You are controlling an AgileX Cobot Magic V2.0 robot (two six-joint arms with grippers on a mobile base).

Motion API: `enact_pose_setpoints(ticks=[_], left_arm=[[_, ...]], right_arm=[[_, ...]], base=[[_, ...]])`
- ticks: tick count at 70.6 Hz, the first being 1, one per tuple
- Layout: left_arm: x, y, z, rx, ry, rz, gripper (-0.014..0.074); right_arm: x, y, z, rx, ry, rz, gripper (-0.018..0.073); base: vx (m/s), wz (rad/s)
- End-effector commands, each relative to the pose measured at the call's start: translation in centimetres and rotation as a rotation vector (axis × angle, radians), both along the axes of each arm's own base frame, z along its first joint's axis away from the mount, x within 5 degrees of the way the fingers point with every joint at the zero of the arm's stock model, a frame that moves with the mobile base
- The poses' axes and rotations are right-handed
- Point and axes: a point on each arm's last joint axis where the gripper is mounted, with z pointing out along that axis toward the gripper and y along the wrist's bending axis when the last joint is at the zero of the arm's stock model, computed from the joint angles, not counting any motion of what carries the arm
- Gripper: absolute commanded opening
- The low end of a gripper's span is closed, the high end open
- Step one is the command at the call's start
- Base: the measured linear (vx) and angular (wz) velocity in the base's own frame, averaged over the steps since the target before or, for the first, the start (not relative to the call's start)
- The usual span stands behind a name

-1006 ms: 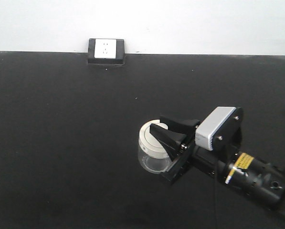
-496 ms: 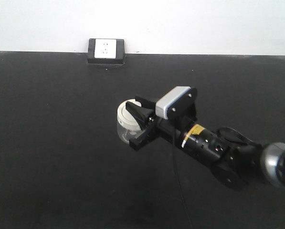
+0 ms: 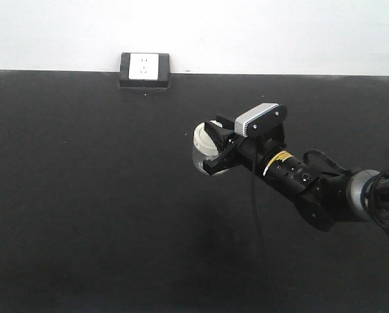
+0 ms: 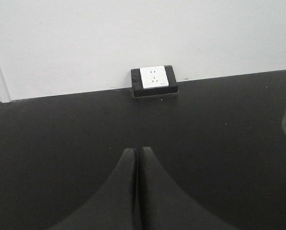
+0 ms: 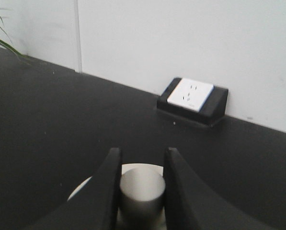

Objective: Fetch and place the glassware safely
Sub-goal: 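Extend the right gripper over the bench and lower the jar onto it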

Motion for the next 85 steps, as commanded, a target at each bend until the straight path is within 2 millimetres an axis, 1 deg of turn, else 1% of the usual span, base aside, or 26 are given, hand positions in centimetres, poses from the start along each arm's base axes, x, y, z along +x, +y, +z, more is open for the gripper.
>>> enact_pose_setpoints(ticks=[1,14,35,51,65,75,82,85], left_arm=[[0.1,-0.1,1.6,-0.025,-0.097,-0.012,-0.0007],[0.1,-0.1,1.6,-0.025,-0.097,-0.012,-0.0007],[0.1,-0.1,1.6,-0.025,-0.097,-0.012,-0.0007],[0.1,-0.1,1.6,-0.025,-0.097,-0.012,-0.0007],[0.1,-0.1,1.6,-0.025,-0.097,-0.012,-0.0007],[0.1,-0.1,1.6,-0.025,-0.097,-0.012,-0.0007],[0.1,-0.1,1.6,-0.025,-0.097,-0.012,-0.0007],[0.1,-0.1,1.6,-0.025,-0.097,-0.012,-0.0007]], right_arm=[[0.3,0.0,2.6,0.075,-0.128,0.023,-0.0001],[0.7,0.1,0.5,0.066,-0.085,0.024,-0.0001],[0.8,0.3,-1.4,0.079,-0.064,0.032,-0.0001],[0.9,0.3,-2.3,0.069,-0.043,0.028,-0.0001],[0.9,0.3,-2.3,0.070,-0.044,0.028,0.0006],[0.9,0.3,-2.3,0.070,-0.043,0.028,0.0060],[0.9,0.3,-2.3,0.070,-0.043,0.028,0.0143],[0.9,0.3,-2.3,0.070,-0.043,0.028,0.0196]], base=[[0.00,0.00],[0.00,0.00],[0.00,0.00],[0.00,0.00],[0.00,0.00],[0.00,0.00],[0.00,0.00],[0.00,0.00]])
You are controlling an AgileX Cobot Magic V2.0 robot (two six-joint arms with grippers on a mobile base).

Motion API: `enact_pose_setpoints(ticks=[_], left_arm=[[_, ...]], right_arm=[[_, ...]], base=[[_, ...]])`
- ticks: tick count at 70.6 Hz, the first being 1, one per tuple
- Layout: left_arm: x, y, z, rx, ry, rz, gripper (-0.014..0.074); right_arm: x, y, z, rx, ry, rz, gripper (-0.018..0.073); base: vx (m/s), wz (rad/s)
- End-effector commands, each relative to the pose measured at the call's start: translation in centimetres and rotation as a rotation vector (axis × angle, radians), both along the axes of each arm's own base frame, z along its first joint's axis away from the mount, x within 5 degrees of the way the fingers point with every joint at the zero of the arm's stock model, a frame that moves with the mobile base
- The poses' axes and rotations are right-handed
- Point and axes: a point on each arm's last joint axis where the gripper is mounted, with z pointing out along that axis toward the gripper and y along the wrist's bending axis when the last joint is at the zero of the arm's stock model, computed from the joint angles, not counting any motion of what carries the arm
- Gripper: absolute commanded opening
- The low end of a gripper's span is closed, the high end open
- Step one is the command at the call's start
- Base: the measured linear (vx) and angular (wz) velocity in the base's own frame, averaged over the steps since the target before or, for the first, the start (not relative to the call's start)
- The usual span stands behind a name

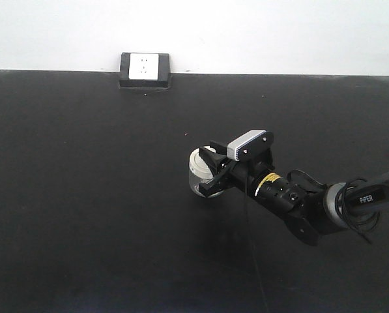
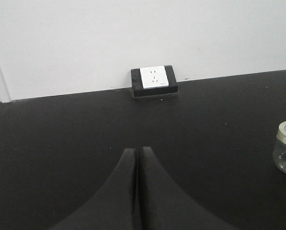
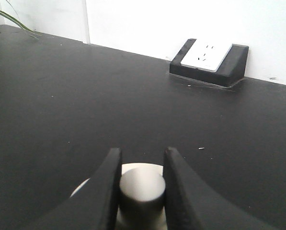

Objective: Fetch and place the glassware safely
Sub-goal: 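Extend the right gripper over the bench and lower the jar onto it, then open the right gripper to release the jar's white lid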

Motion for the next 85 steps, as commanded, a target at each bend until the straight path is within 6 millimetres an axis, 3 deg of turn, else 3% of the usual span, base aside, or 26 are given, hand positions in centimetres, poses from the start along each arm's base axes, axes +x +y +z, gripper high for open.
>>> enact_pose_setpoints(ticks=[1,16,26,56,71,85], left_arm=[[0.1,-0.1,1.6,-0.025,-0.097,-0.012,-0.0007],[0.1,-0.1,1.6,-0.025,-0.097,-0.012,-0.0007],[0.1,-0.1,1.6,-0.025,-0.097,-0.012,-0.0007],[0.1,-0.1,1.6,-0.025,-0.097,-0.012,-0.0007],[0.1,-0.1,1.6,-0.025,-0.097,-0.012,-0.0007],[0.1,-0.1,1.6,-0.025,-0.097,-0.012,-0.0007]], right_arm=[[0.4,-0.1,3.0,0.070,-0.112,-0.005,0.0216],[0.4,-0.1,3.0,0.070,-0.112,-0.004,0.0510],[0.4,-0.1,3.0,0.070,-0.112,-0.004,0.0611],[0.3,0.0,4.2,0.115,-0.175,0.008,0.0561],[0.0,-0.3,7.2,0.096,-0.205,-0.006,0.0555],[-0.9,-1.0,11.2,0.003,-0.174,-0.055,0.0547]], base=[[0.00,0.00],[0.00,0.00],[0.00,0.00],[0.00,0.00],[0.00,0.00],[0.00,0.00]])
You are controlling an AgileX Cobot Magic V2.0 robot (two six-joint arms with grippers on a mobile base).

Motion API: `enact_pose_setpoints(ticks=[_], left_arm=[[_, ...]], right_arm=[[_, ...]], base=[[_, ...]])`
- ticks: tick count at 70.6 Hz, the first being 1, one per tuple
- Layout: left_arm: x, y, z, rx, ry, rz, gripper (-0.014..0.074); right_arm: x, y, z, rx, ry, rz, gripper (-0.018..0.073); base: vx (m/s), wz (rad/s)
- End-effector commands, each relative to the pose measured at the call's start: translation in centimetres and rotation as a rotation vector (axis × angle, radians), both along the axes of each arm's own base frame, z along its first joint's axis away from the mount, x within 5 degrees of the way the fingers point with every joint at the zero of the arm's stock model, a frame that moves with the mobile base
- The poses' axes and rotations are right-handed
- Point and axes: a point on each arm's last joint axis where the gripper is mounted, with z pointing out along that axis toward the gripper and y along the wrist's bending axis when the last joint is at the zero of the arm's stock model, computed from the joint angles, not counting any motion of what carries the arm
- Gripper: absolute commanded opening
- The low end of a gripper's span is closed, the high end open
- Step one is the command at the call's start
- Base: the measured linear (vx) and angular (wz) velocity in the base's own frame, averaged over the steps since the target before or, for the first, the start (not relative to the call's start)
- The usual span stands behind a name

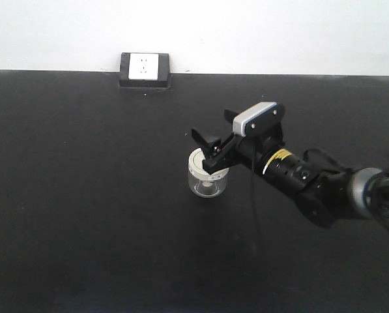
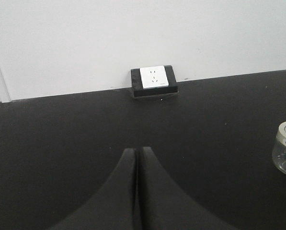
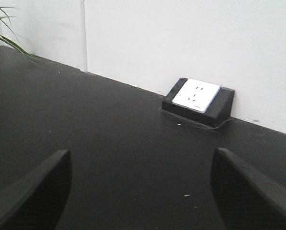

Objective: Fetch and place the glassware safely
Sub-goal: 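Open the right gripper to release the jar's white lid, then lift the right gripper up and away from the jar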

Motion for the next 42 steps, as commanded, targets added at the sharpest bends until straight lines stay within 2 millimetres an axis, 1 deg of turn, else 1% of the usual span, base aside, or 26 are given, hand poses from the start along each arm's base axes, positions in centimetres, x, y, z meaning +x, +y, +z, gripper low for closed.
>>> enact_pose_setpoints(ticks=[1,5,9,16,19,24,25,29,30,32,33,34,42], left_arm=[[0.1,-0.1,1.6,-0.025,-0.097,-0.012,-0.0007],[0.1,-0.1,1.6,-0.025,-0.097,-0.012,-0.0007],[0.1,-0.1,1.6,-0.025,-0.097,-0.012,-0.0007],[0.1,-0.1,1.6,-0.025,-0.097,-0.012,-0.0007],[0.1,-0.1,1.6,-0.025,-0.097,-0.012,-0.0007],[0.1,-0.1,1.6,-0.025,-0.097,-0.012,-0.0007],[0.1,-0.1,1.6,-0.025,-0.097,-0.012,-0.0007],[0.1,-0.1,1.6,-0.025,-0.097,-0.012,-0.0007],[0.1,-0.1,1.6,-0.025,-0.097,-0.012,-0.0007],[0.1,-0.1,1.6,-0.025,-0.097,-0.012,-0.0007],[0.1,-0.1,1.6,-0.025,-0.097,-0.012,-0.0007],[0.1,-0.1,1.6,-0.025,-0.097,-0.012,-0.0007],[0.1,-0.1,1.6,-0.025,-0.097,-0.012,-0.0007]], right_arm=[[-0.5,-0.7,5.0,0.013,-0.079,-0.033,0.0546],[-1.0,-1.1,6.4,-0.016,-0.049,-0.067,0.0530],[-1.7,-1.7,8.1,-0.008,-0.008,-0.107,0.0503],[-3.2,-3.2,10.7,0.028,0.101,-0.208,0.0417],[-3.9,-3.8,11.9,0.034,0.109,-0.235,0.0360],[-5.1,-4.5,13.3,0.015,0.130,-0.270,0.0256],[-5.3,-4.7,13.6,0.012,0.132,-0.276,0.0216],[-6.4,-5.3,14.7,0.000,0.139,-0.301,0.0118],[-6.7,-5.4,15.0,-0.003,0.141,-0.307,0.0074],[-7.1,-5.6,15.4,-0.007,0.143,-0.316,0.0045],[-7.5,-5.8,15.7,-0.010,0.146,-0.325,0.0001],[-7.6,-5.9,15.9,-0.010,0.147,-0.328,-0.0015],[-9.9,-7.0,17.8,-0.004,0.151,-0.368,-0.0010]], base=[[0.00,0.00],[0.00,0.00],[0.00,0.00],[0.00,0.00],[0.00,0.00],[0.00,0.00],[0.00,0.00],[0.00,0.00],[0.00,0.00],[0.00,0.00],[0.00,0.00],[0.00,0.00],[0.00,0.00]])
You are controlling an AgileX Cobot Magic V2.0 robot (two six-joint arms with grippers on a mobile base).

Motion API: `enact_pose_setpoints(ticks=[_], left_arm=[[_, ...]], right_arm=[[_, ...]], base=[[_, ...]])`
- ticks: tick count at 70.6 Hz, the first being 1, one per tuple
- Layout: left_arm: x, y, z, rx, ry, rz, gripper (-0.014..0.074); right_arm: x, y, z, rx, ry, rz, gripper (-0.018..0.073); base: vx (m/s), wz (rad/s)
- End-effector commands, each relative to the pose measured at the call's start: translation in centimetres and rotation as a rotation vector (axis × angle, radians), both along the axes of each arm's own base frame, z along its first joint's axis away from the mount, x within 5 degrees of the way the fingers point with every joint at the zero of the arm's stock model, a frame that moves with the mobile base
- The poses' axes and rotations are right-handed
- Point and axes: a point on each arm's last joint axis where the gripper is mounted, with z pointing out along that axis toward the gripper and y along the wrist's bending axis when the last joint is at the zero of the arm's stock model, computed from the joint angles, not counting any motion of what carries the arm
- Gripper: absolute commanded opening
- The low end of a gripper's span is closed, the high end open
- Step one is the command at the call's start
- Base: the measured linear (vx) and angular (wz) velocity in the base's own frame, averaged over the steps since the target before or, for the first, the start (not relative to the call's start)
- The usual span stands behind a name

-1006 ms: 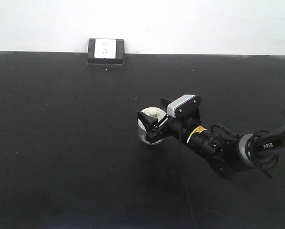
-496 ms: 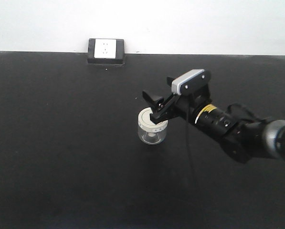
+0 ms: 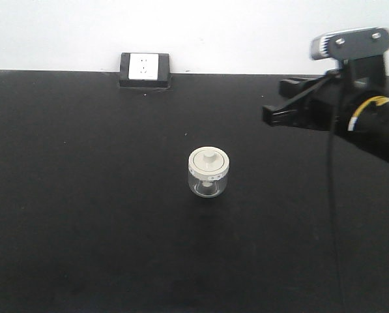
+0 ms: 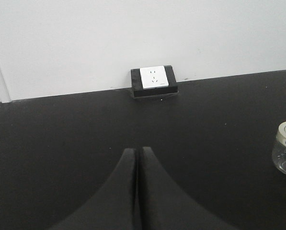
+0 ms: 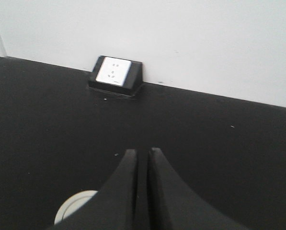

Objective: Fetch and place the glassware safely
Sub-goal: 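Lift the right gripper up and away from the jar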

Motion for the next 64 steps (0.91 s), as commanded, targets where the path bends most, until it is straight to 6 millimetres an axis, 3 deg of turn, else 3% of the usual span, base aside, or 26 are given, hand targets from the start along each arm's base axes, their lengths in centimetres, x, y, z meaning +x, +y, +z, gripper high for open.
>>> enact_pose_setpoints(ticks=[1,14,23,45,64], left_arm=[[0.1,-0.1,1.6,-0.025,-0.097,-0.012,-0.0007],[0.1,-0.1,1.6,-0.025,-0.097,-0.012,-0.0007],[0.1,-0.1,1.6,-0.025,-0.097,-0.012,-0.0007],[0.1,-0.1,1.6,-0.025,-0.097,-0.012,-0.0007],[0.1,-0.1,1.6,-0.025,-0.097,-0.012,-0.0007]], right_arm=[[-2.1,-1.0,3.3,0.034,-0.076,-0.024,-0.0010],[-5.5,-2.4,5.6,0.044,-0.120,-0.053,-0.0008],[-8.0,-3.1,5.7,0.058,-0.178,-0.042,-0.0008],[-14.0,-5.1,3.2,0.066,-0.236,-0.042,-0.0004],[-17.9,-6.4,1.0,0.086,-0.293,-0.046,-0.0003]], base=[[0.00,0.00],[0.00,0.00],[0.00,0.00],[0.00,0.00],[0.00,0.00]])
